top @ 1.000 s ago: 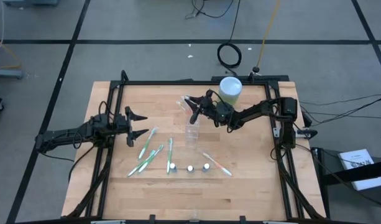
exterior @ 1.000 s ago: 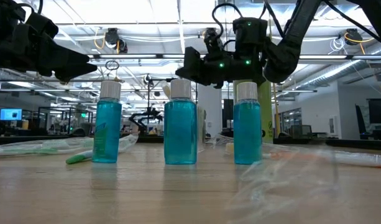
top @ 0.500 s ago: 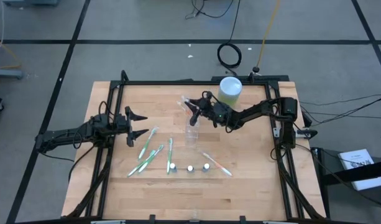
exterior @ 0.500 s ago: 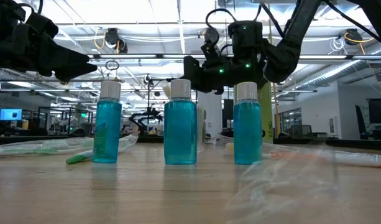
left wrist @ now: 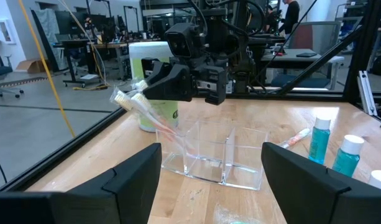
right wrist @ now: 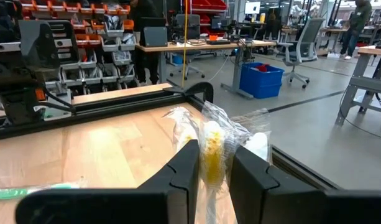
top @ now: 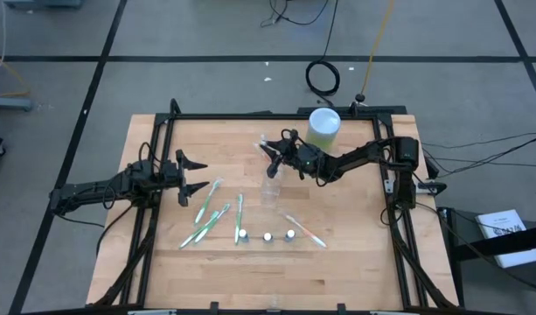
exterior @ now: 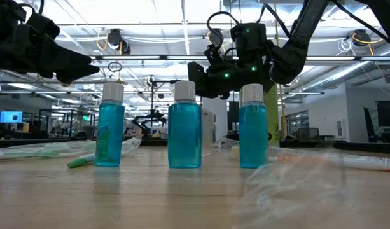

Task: Pick & Place toothbrushing station
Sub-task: Put the orange toothbrush with the other orange toothbrushes in the transparent organizer

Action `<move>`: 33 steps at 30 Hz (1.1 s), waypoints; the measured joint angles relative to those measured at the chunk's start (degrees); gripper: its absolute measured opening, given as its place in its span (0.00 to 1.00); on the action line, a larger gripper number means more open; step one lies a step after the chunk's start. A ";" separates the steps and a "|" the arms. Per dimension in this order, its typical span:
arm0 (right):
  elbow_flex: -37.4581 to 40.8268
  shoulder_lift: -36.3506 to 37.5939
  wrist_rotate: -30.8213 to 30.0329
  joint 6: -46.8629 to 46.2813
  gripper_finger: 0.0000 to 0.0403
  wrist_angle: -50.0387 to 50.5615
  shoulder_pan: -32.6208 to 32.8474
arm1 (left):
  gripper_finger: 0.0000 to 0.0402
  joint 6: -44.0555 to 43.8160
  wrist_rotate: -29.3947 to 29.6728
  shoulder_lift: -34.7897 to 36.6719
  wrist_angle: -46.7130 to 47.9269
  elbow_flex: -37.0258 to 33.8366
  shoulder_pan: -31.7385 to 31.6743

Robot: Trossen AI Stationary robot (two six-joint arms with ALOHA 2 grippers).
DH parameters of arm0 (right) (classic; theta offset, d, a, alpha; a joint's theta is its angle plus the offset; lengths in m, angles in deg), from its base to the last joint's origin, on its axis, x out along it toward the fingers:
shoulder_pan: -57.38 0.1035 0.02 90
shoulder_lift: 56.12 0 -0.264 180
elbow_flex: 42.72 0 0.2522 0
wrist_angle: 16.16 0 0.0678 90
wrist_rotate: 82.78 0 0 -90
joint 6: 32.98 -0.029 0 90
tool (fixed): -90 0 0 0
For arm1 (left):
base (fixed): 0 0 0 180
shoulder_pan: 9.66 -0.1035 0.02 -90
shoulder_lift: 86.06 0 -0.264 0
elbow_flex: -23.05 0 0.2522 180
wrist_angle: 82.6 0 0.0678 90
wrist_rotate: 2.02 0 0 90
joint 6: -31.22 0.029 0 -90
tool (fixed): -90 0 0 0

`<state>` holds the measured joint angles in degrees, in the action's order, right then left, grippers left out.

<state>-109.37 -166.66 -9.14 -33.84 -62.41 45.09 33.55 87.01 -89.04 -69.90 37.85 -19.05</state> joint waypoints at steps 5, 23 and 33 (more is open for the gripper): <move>0.00 0.00 0.00 0.02 0.15 0.11 -0.03 | 0.71 0.00 0.02 0.00 -0.01 0.00 -0.02; 0.03 -0.02 0.09 2.34 0.33 0.26 0.03 | 0.71 0.00 0.02 0.00 -0.01 0.00 -0.02; 0.07 0.20 0.15 2.76 0.51 -1.22 1.10 | 0.71 0.00 0.02 0.01 0.00 0.00 0.00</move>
<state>-109.30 -166.46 -8.99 -31.08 -63.62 46.19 33.55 87.03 -89.03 -69.91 37.85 -19.06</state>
